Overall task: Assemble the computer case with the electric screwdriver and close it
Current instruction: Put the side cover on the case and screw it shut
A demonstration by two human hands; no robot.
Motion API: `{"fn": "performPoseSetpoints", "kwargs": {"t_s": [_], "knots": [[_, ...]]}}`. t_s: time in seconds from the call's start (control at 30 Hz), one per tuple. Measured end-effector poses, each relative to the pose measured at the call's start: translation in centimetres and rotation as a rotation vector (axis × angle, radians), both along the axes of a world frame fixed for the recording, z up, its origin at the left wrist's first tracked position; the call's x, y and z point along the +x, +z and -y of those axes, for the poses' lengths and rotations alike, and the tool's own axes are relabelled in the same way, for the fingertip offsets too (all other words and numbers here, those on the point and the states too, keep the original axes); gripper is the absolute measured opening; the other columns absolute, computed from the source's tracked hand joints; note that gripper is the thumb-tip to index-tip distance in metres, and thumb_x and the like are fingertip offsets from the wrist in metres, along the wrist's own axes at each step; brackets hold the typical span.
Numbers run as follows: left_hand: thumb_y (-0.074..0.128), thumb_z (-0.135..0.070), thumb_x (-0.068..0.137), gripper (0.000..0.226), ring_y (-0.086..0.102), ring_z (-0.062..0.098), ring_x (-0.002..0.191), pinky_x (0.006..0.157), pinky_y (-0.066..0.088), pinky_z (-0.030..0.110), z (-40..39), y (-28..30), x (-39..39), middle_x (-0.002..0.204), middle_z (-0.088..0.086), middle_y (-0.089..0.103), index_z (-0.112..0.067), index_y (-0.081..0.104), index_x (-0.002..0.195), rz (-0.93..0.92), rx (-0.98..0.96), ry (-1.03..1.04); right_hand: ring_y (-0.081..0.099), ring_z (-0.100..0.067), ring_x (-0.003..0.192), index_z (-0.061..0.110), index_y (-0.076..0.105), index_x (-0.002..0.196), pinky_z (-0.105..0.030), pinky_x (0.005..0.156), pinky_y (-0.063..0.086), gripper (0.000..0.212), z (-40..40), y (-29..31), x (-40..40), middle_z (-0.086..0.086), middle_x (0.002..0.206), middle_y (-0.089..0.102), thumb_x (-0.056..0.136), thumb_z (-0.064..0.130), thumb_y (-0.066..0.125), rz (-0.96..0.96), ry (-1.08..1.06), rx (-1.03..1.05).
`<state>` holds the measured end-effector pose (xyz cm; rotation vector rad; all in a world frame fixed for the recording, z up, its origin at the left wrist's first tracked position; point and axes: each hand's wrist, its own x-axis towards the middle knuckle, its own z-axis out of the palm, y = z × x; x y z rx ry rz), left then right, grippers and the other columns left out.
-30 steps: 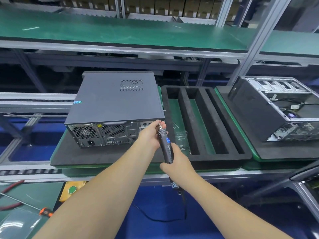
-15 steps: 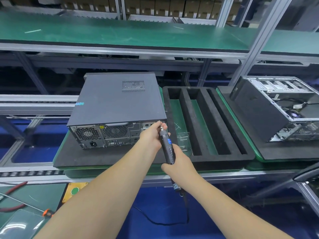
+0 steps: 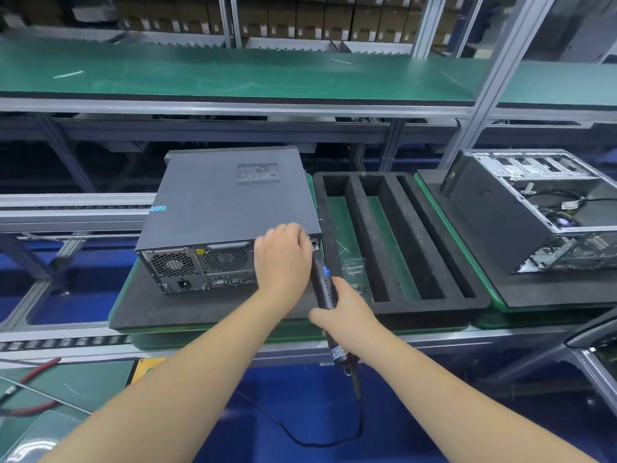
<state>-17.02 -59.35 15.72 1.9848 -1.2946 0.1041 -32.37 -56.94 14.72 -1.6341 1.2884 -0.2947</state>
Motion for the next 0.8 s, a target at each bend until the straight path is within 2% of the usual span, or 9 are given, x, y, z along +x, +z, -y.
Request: {"fn": "performPoseSetpoints", "kwargs": {"t_s": [0.07,0.13,0.17,0.23,0.33,0.43,0.53,0.67,0.8], "knots": [[0.051,-0.019,0.096,0.037,0.054,0.022,0.126,0.108,0.035,0.040,0.2,0.1,2.2,0.134,0.000,0.063,-0.020,0.061,0.130,0.345,0.115,-0.098,0.063,-0.014,0.074,0.037,0.039,0.122,-0.015,0.049,0.047,0.048,0.1,0.7,-0.2,0.000,0.102,0.064,0.086,0.028,0.069,-0.004,0.005,0.015],[0.045,-0.023,0.100,0.062,0.019,0.022,0.155,0.125,0.014,0.044,0.8,0.2,4.6,0.167,0.005,0.024,-0.013,0.027,0.159,0.428,0.414,-0.136,0.063,-0.014,0.073,0.032,0.044,0.127,-0.022,0.055,0.051,0.047,0.1,1.1,-0.2,-0.003,0.102,0.066,0.087,0.028,0.069,-0.008,0.001,0.017],[0.042,-0.023,0.102,0.067,0.009,0.022,0.157,0.127,0.011,0.045,0.9,0.1,5.4,0.170,0.005,0.011,-0.011,0.014,0.161,0.435,0.534,-0.159,0.063,-0.015,0.073,0.029,0.047,0.130,-0.028,0.059,0.054,0.049,0.1,1.3,-0.2,-0.004,0.102,0.066,0.087,0.028,0.069,-0.011,-0.005,0.013],[0.038,-0.017,0.102,0.069,0.004,0.022,0.158,0.127,0.012,0.045,0.8,-0.6,6.1,0.171,0.006,0.003,-0.011,0.005,0.162,0.415,0.641,-0.204,0.065,-0.016,0.075,0.023,0.046,0.139,-0.036,0.066,0.058,0.057,0.0,1.7,0.1,-0.003,0.104,0.066,0.087,0.029,0.069,-0.031,-0.002,0.010],[0.038,-0.015,0.101,0.070,0.002,0.022,0.158,0.127,0.010,0.045,0.8,-0.8,6.0,0.171,0.005,0.002,-0.011,0.005,0.162,0.386,0.639,-0.211,0.072,-0.022,0.095,0.023,0.026,0.160,-0.037,0.079,0.060,0.081,0.0,2.4,0.5,-0.002,0.126,0.059,0.092,0.032,0.068,-0.070,0.014,0.032],[0.039,-0.017,0.102,0.070,0.001,0.023,0.158,0.127,0.009,0.045,1.0,-0.5,6.1,0.171,0.005,0.001,-0.012,0.004,0.162,0.373,0.658,-0.215,0.072,-0.030,0.105,0.019,0.026,0.159,-0.047,0.091,0.061,0.078,0.2,3.0,0.5,-0.005,0.128,0.057,0.094,0.030,0.068,-0.106,0.021,0.033],[0.039,-0.017,0.102,0.071,0.001,0.022,0.158,0.127,0.008,0.045,1.1,-0.2,6.3,0.171,0.005,-0.001,-0.012,0.003,0.163,0.342,0.691,-0.241,0.071,-0.032,0.105,0.017,0.032,0.152,-0.048,0.092,0.061,0.069,0.4,3.1,0.6,-0.006,0.122,0.058,0.095,0.027,0.069,-0.133,0.029,0.019],[0.039,-0.017,0.102,0.071,0.000,0.022,0.158,0.127,0.008,0.045,1.1,-0.1,6.2,0.171,0.005,-0.001,-0.012,0.003,0.163,0.330,0.698,-0.248,0.069,-0.029,0.107,0.017,0.028,0.159,-0.041,0.086,0.058,0.076,0.5,2.9,0.8,-0.005,0.132,0.055,0.096,0.028,0.068,-0.153,0.032,-0.015],[0.039,-0.018,0.102,0.070,0.002,0.023,0.157,0.127,0.009,0.046,1.2,-0.1,6.3,0.171,0.005,0.002,-0.012,0.005,0.162,0.332,0.695,-0.251,0.070,-0.027,0.096,0.020,0.039,0.147,-0.035,0.073,0.058,0.064,0.6,2.6,0.9,-0.003,0.115,0.059,0.091,0.028,0.070,-0.136,0.017,-0.023]]}}
